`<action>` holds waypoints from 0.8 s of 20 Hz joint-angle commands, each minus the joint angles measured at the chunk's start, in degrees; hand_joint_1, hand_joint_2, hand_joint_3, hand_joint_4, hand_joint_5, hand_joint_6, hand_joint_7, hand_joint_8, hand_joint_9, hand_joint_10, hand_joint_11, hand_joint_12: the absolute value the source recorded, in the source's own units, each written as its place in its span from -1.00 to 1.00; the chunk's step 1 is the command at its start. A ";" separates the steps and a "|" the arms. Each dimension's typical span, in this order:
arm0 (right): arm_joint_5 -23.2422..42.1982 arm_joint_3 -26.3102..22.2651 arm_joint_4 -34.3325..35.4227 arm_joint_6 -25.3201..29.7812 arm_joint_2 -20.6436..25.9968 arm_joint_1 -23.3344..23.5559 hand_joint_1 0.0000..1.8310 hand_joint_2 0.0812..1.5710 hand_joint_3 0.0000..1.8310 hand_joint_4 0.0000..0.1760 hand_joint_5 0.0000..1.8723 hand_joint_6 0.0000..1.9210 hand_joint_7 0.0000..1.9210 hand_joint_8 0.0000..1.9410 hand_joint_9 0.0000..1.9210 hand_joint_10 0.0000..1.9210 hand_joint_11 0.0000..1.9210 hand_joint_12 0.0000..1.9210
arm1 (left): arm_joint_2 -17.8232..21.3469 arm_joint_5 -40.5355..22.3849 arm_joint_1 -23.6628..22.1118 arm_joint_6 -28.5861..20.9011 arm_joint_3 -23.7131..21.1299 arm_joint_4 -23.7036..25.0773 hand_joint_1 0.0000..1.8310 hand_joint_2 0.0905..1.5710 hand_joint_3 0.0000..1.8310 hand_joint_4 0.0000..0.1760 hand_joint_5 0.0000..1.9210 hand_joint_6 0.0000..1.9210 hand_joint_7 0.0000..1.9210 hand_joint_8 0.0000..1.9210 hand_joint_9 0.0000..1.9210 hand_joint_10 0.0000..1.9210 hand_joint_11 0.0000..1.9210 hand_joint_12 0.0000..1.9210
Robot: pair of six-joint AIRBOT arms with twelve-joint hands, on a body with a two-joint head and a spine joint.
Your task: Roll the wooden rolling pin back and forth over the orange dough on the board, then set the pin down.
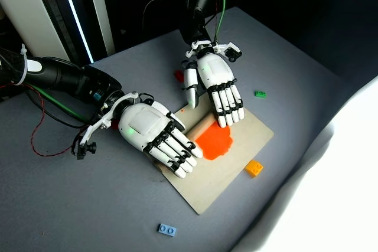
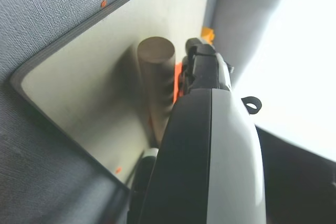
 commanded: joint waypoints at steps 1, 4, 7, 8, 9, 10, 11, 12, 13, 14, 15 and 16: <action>6.14 -0.20 -4.39 -0.33 0.36 -0.14 -1.00 0.98 -1.00 -1.00 -0.68 -0.99 -0.63 -0.99 -0.72 -0.98 -1.00 -0.33 | 0.32 -5.52 0.08 0.36 -0.23 3.16 -1.00 0.92 -1.00 -1.00 -0.79 -0.99 -0.77 -0.99 -0.81 -0.98 -1.00 -0.55; 6.38 -0.44 -4.03 -0.53 0.36 -0.30 -1.00 0.98 -1.00 -1.00 -0.69 -0.99 -0.64 -1.00 -0.73 -0.98 -1.00 -0.38 | 0.65 -5.51 0.12 0.70 -0.69 3.15 -1.00 0.91 -1.00 -1.00 -0.79 -0.99 -0.76 -1.00 -0.79 -0.99 -1.00 -0.46; 6.38 -0.54 -3.33 -0.71 0.35 -0.39 -1.00 0.99 -0.99 -1.00 -0.69 -0.99 -0.63 -1.00 -0.74 -0.99 -1.00 -0.52 | 1.04 -5.51 0.39 0.81 -1.10 3.13 -1.00 0.91 -1.00 -1.00 -0.80 -1.00 -0.77 -1.00 -0.82 -1.00 -1.00 -0.57; 6.39 -0.55 -3.16 -0.73 0.35 -0.40 -1.00 0.99 -1.00 -1.00 -0.67 -0.98 -0.62 -0.99 -0.74 -0.99 -1.00 -0.54 | 1.10 -5.51 0.43 0.81 -1.14 3.13 -1.00 0.90 -1.00 -1.00 -0.81 -1.00 -0.77 -1.00 -0.82 -1.00 -1.00 -0.58; 6.39 -0.55 -3.02 -0.76 0.35 -0.39 -1.00 0.98 -1.00 -1.00 -0.66 -0.98 -0.62 -0.99 -0.74 -0.99 -1.00 -0.59 | 1.14 -5.51 0.46 0.79 -1.16 3.13 -1.00 0.90 -1.00 -1.00 -0.81 -1.00 -0.78 -1.00 -0.82 -0.99 -1.00 -0.58; 6.38 -0.55 -2.98 -0.76 0.34 -0.39 -1.00 0.98 -1.00 -1.00 -0.66 -0.98 -0.62 -1.00 -0.75 -0.99 -1.00 -0.60 | 1.17 -5.51 0.48 0.75 -1.16 3.13 -1.00 0.90 -1.00 -1.00 -0.80 -1.00 -0.77 -1.00 -0.82 -0.99 -1.00 -0.58; 6.37 -0.55 -2.96 -0.76 0.33 -0.39 -1.00 0.98 -1.00 -1.00 -0.65 -0.97 -0.61 -0.99 -0.74 -0.99 -1.00 -0.56 | 1.17 -5.51 0.47 0.74 -1.16 3.12 -1.00 0.90 -1.00 -1.00 -0.81 -1.00 -0.77 -1.00 -0.81 -0.99 -1.00 -0.58; 6.36 -0.55 -2.94 -0.76 0.33 -0.39 -1.00 0.98 -1.00 -1.00 -0.67 -0.98 -0.62 -1.00 -0.76 -1.00 -1.00 -0.57 | 1.18 -5.51 0.45 0.72 -1.18 3.11 -1.00 0.91 -1.00 -1.00 -0.79 -0.99 -0.76 -1.00 -0.80 -0.99 -1.00 -0.56; 6.38 -0.55 -2.93 -0.76 0.34 -0.39 -1.00 0.98 -1.00 -1.00 -0.68 -0.99 -0.63 -1.00 -0.75 -1.00 -1.00 -0.57 | 1.18 -5.51 0.36 0.72 -1.18 3.11 -1.00 0.91 -1.00 -1.00 -0.79 -0.99 -0.76 -1.00 -0.79 -0.99 -1.00 -0.56; 6.38 -0.55 -2.90 -0.78 0.34 -0.39 -1.00 0.99 -1.00 -1.00 -0.68 -0.99 -0.64 -1.00 -0.74 -0.99 -1.00 -0.54 | 1.18 -5.49 0.30 0.72 -1.19 3.11 -1.00 0.91 -1.00 -1.00 -0.78 -0.99 -0.75 -1.00 -0.78 -0.99 -1.00 -0.52; 6.44 -0.55 -2.88 -0.84 0.35 -0.40 -1.00 0.99 -1.00 -1.00 -0.68 -0.99 -0.63 -1.00 -0.74 -0.99 -1.00 -0.50 | 1.18 -5.46 0.25 0.73 -1.22 3.11 -1.00 0.91 -1.00 -1.00 -0.77 -0.99 -0.73 -0.99 -0.77 -0.99 -1.00 -0.47; 6.47 -0.55 -2.88 -0.86 0.35 -0.39 -1.00 0.99 -1.00 -1.00 -0.69 -0.99 -0.64 -1.00 -0.75 -0.99 -1.00 -0.49 | 1.18 -5.43 0.21 0.73 -1.23 3.11 -1.00 0.91 -1.00 -1.00 -0.77 -0.99 -0.73 -1.00 -0.77 -0.99 -1.00 -0.45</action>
